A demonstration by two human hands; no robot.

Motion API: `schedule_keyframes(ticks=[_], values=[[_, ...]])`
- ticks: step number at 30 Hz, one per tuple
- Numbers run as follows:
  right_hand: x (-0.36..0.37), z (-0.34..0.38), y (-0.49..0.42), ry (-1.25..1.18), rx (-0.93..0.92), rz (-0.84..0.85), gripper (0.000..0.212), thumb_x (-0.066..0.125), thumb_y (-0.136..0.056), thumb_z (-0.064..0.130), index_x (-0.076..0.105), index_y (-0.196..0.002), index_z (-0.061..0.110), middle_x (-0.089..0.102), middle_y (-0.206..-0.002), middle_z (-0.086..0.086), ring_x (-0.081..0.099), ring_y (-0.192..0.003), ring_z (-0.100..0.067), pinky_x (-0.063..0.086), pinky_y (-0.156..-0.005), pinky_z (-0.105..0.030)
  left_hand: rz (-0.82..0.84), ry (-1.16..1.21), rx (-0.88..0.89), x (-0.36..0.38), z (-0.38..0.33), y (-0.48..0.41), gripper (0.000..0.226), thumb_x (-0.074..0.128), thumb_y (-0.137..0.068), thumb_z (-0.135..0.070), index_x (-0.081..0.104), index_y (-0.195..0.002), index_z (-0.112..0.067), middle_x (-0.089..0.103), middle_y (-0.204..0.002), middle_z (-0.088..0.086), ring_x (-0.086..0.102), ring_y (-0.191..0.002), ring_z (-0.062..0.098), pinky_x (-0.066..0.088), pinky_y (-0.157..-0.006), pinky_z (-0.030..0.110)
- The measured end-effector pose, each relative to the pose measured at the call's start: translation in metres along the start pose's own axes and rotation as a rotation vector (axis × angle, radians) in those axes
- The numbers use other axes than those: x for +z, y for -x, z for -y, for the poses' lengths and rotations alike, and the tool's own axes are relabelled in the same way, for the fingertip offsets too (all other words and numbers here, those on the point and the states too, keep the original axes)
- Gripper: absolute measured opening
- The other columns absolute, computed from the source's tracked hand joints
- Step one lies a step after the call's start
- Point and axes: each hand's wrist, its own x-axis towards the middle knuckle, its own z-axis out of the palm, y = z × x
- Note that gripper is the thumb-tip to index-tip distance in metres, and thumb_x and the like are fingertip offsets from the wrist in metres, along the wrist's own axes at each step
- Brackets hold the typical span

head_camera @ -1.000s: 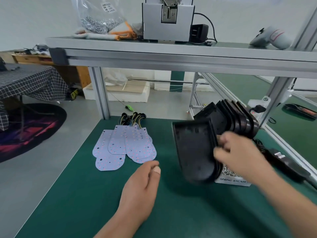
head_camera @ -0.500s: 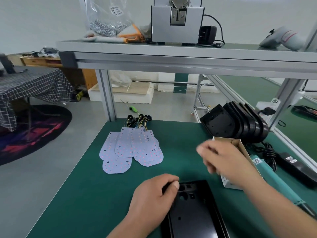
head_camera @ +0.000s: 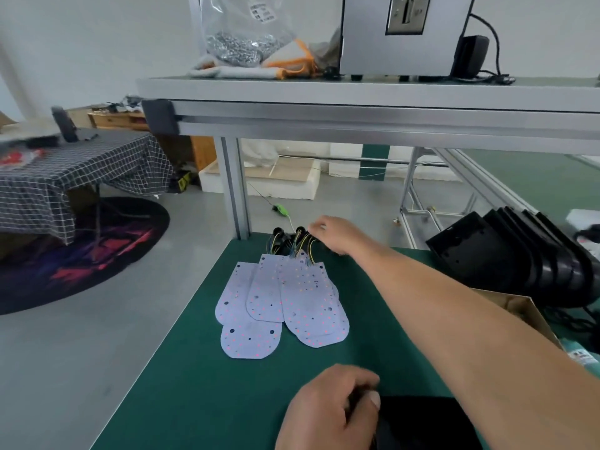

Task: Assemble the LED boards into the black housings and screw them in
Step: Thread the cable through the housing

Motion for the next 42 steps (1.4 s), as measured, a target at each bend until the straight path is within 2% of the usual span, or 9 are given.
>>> schedule_keyframes(ticks=[3, 8, 13, 20, 25, 28, 31, 37, 42], values=[[0.01, -0.004, -0.002, 0.015, -0.022, -0.058, 0.041, 0.054, -0.102, 0.06, 0.064, -0.116, 0.023, 0.071, -0.112, -0.003, 0.065, -0.103, -0.025, 0.049, -0.081, -0.037, 0.01, 0.014, -0.012, -0.001, -0.002, 0.0, 0.028, 0.063, -0.085, -0.05, 0.065, -0.111, -0.061, 0.06, -0.071, -0.032, 0.06, -0.071, -0.005, 0.045, -0.07, 0.008], [0.004, -0.012, 0.005, -0.187, 0.134, -0.098, 0.011, 0.068, -0.09, 0.019, 0.059, -0.088, 0.014, 0.07, -0.078, -0.01, 0.07, -0.069, -0.028, 0.059, -0.062, -0.038, 0.001, 0.036, -0.027, -0.001, -0.003, 0.001, 0.029, 0.061, -0.081, -0.052, 0.068, -0.109, -0.057, 0.06, -0.066, -0.024, 0.056, -0.062, 0.0, 0.045, -0.065, 0.011], [-0.02, -0.024, 0.043, -0.755, 0.328, -0.229, 0.011, 0.062, -0.092, -0.003, 0.055, -0.09, 0.005, 0.06, -0.084, -0.017, 0.072, -0.055, -0.022, 0.064, -0.054, -0.038, -0.014, 0.034, 0.01, 0.001, -0.001, -0.002, 0.03, 0.06, -0.08, -0.055, 0.069, -0.109, -0.054, 0.056, -0.061, -0.018, 0.05, -0.058, 0.003, 0.049, -0.065, 0.016], [-0.073, -0.005, 0.182, -1.361, 0.148, -0.366, 0.028, 0.047, -0.096, -0.018, 0.048, -0.097, 0.009, 0.054, -0.084, -0.013, 0.072, -0.057, -0.02, 0.059, -0.049, -0.028, -0.1, 0.08, 0.056, -0.002, -0.01, 0.004, 0.015, 0.065, -0.091, -0.044, 0.068, -0.106, -0.045, 0.054, -0.061, -0.019, 0.047, -0.057, 0.004, 0.041, -0.059, 0.013], [-0.073, 0.008, 0.295, -1.395, 0.016, -0.312, 0.04, 0.045, -0.096, -0.02, 0.058, -0.13, -0.004, 0.06, -0.078, -0.008, 0.072, -0.073, -0.024, 0.062, -0.06, -0.031, -0.429, -0.098, 0.34, -0.006, -0.028, 0.013, 0.024, 0.064, -0.095, -0.039, 0.059, -0.118, -0.042, 0.059, -0.106, -0.026, 0.06, -0.094, 0.003, 0.052, -0.083, 0.027], [-0.059, 0.014, 0.336, -1.317, -0.011, -0.272, 0.04, 0.043, -0.095, -0.02, 0.062, -0.124, -0.001, 0.057, -0.083, -0.008, 0.073, -0.078, -0.023, 0.063, -0.065, -0.032, -0.61, -0.224, 0.642, -0.005, -0.038, 0.017, 0.046, 0.065, -0.097, -0.029, 0.054, -0.14, -0.019, 0.049, -0.138, -0.01, 0.042, -0.135, 0.003, 0.035, -0.116, 0.032], [-0.045, 0.02, 0.358, -1.34, -0.034, -0.24, 0.036, 0.045, -0.094, -0.021, 0.06, -0.113, 0.006, 0.06, -0.084, -0.006, 0.074, -0.081, -0.024, 0.062, -0.067, -0.032, -0.603, -0.426, 0.798, -0.005, -0.047, 0.023, 0.051, 0.066, -0.099, -0.029, 0.053, -0.146, -0.018, 0.052, -0.148, -0.003, 0.047, -0.141, 0.02, 0.029, -0.118, 0.043], [-0.03, 0.021, 0.382, -1.258, -0.127, -0.188, 0.031, 0.068, -0.073, -0.005, 0.06, -0.09, 0.02, 0.062, -0.094, -0.007, 0.054, -0.082, -0.018, 0.048, -0.075, -0.027, -0.471, -0.757, 0.826, 0.004, -0.054, 0.04, 0.022, 0.059, -0.105, -0.033, 0.075, -0.112, -0.02, 0.071, -0.096, -0.01, 0.066, -0.119, 0.019, 0.017, -0.128, 0.048], [-0.031, 0.02, 0.379, -1.697, -0.14, -0.217, 0.003, 0.067, -0.092, 0.01, 0.065, -0.093, 0.01, 0.072, -0.097, -0.012, 0.071, -0.095, -0.029, 0.057, -0.095, -0.046, -0.435, -0.703, 0.823, -0.01, -0.055, 0.042, 0.024, 0.056, -0.107, -0.03, 0.077, -0.1, -0.021, 0.065, -0.077, -0.01, 0.069, -0.086, 0.021, 0.03, -0.121, 0.048]])
